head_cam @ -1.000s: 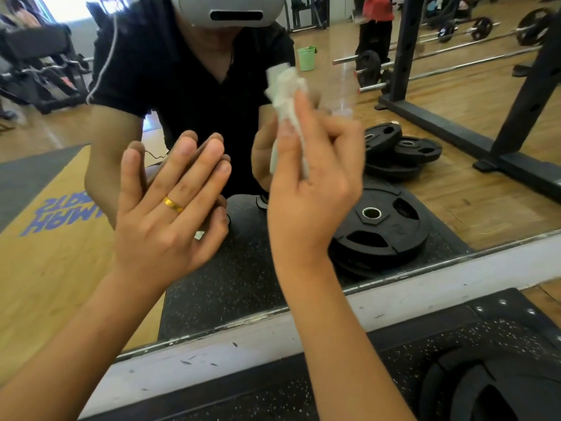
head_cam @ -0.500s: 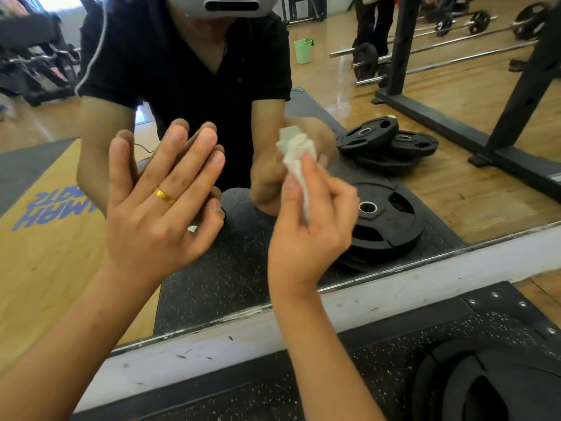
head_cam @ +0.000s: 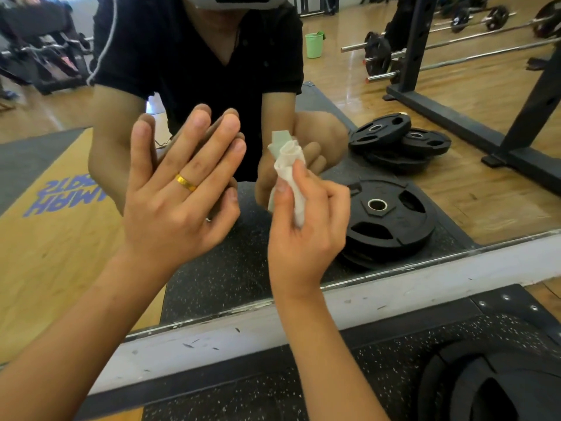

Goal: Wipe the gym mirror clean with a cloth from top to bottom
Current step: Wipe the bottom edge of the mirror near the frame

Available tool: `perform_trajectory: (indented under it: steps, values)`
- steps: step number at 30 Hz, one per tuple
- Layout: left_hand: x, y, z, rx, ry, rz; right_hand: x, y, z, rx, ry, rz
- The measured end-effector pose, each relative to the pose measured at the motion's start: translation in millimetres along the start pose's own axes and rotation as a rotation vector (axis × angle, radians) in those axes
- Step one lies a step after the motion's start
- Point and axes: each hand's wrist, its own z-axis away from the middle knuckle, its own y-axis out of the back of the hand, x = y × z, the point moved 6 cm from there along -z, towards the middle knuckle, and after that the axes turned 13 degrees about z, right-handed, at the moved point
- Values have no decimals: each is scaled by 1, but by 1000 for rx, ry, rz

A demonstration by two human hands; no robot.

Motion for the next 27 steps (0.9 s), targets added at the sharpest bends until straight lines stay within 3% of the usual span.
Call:
perform_trajectory:
  steps: [7, 13, 19, 21, 24, 27]
  values:
    - [0, 1, 0, 14, 12, -2, 13, 8, -15, 75, -115, 25]
    - [1, 1, -1, 24, 12, -2, -8, -3, 8, -38, -43, -64]
    - [1, 2, -1, 16, 15, -7, 16, 8, -21, 104, -238, -52]
    - [1, 2, -2, 26, 13, -12, 5, 2, -5, 55, -205, -71]
    - [0, 2, -2, 34, 19, -23, -12, -7, 17, -57, -13, -72]
    - [1, 3, -3, 24, 21, -16, -4, -3, 1, -44, 63, -43]
